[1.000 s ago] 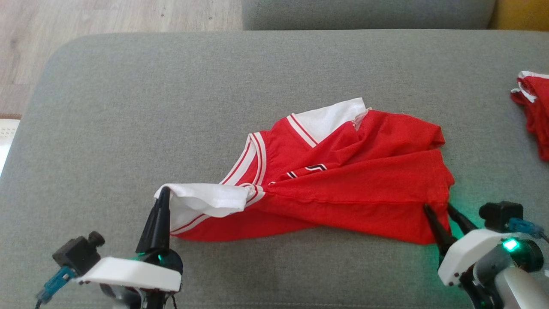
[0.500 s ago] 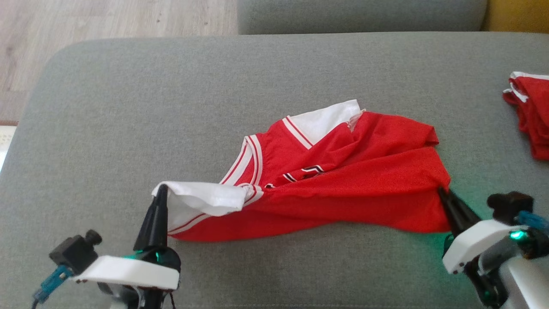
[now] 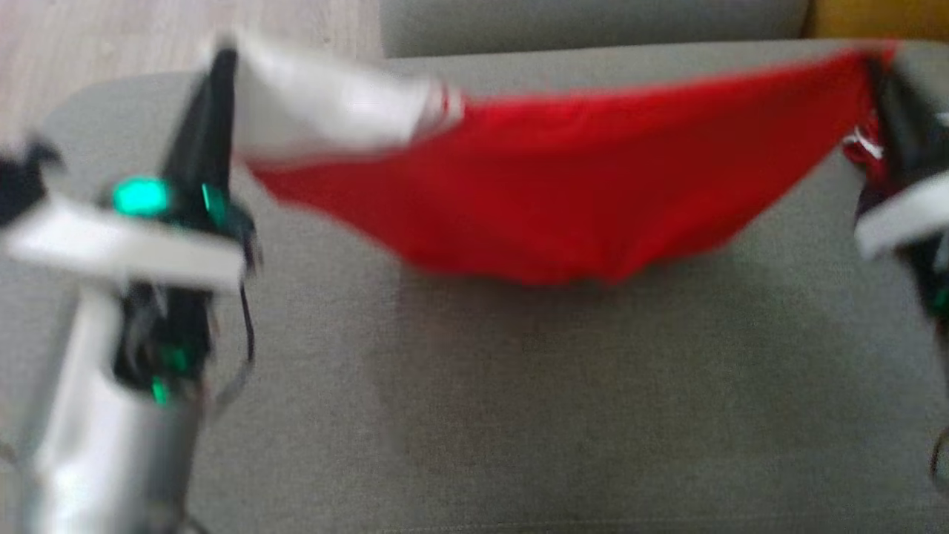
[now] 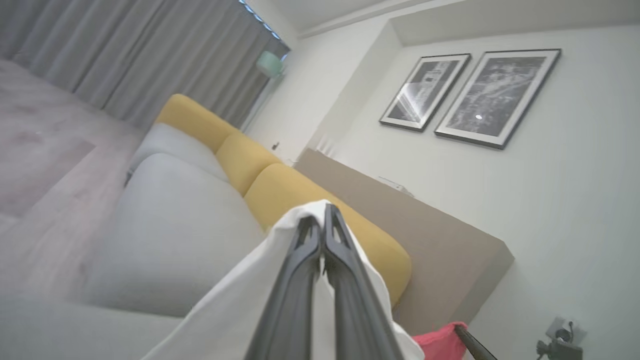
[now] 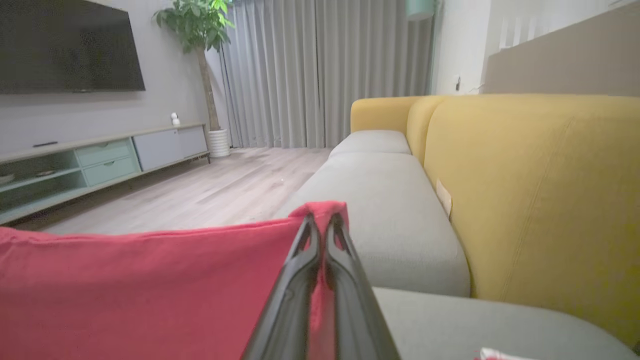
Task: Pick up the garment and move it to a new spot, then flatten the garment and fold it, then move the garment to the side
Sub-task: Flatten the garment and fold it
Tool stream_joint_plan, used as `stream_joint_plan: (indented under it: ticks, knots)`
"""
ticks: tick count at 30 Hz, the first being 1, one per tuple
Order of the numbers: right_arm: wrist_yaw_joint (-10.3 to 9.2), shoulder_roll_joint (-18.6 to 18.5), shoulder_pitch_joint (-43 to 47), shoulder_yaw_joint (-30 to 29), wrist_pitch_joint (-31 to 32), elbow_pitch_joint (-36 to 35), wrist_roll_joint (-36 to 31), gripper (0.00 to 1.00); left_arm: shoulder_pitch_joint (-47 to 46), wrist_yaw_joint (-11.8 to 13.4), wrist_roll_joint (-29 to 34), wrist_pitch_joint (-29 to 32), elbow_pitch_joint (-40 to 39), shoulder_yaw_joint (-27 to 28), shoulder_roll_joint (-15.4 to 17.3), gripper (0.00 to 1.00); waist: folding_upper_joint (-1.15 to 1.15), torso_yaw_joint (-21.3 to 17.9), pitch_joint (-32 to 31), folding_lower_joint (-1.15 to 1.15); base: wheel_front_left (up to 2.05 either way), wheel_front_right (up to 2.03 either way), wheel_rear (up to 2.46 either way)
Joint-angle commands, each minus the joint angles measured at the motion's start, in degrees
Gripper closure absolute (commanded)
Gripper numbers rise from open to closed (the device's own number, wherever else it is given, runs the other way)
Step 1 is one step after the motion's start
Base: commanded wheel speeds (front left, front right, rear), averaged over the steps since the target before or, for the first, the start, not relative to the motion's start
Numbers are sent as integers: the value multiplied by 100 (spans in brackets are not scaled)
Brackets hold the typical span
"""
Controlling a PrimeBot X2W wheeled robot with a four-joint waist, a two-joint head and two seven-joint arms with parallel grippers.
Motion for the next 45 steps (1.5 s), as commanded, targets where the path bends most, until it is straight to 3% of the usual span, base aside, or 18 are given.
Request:
stream_joint_plan:
  ticks: [1, 6, 11, 12, 18, 23, 28, 34, 45]
  knots:
    - [-5, -147, -669, 131, 177, -87, 124, 100, -880, -6, -12, 185, -15, 238, 230, 100, 0, -69, 226, 0, 0, 0, 0]
    - [-5, -235, -2405, 542, 516, 692, 201, 100, -2883, 20, 21, 513, 1204, 145, 139, 100, 0, -74, 781, 0, 0, 0, 0]
    - [-5, -95, -4098, 847, 262, 1722, -20, 100, -4788, -12, 461, 135, 2714, 4, 17, 100, 0, -112, 1372, 0, 0, 0, 0]
    - [-5, -95, -4098, 847, 262, 1722, -20, 100, -4788, -12, 461, 135, 2714, 4, 17, 100, 0, -112, 1372, 0, 0, 0, 0]
    - [-5, 43, -5595, 1034, -535, 2760, -291, 100, -6424, -54, 887, -715, 3927, -270, -30, 100, 0, -125, 1974, 0, 0, 0, 0]
    - [-5, -46, -6159, 1323, -1303, 3292, -541, 100, -6982, -59, 809, -1169, 4006, -595, 16, 100, 0, 10, 2342, 0, 0, 0, 0]
    - [-5, -116, -5993, 1638, -1646, 3648, -360, 100, -6454, -60, 460, -1226, 3564, -756, 120, 100, 0, 190, 2509, 0, 0, 0, 0]
    - [-5, -225, -5046, 1766, -1821, 3653, 23, 100, -4920, -61, 123, -1228, 2936, -661, 151, 100, 0, 334, 2180, 0, 0, 0, 0]
    - [-5, -536, -1591, 853, -1835, 2567, 565, 100, -841, -61, -579, -1229, 1617, -675, 520, 100, 0, 236, 637, 0, 0, 0, 0]
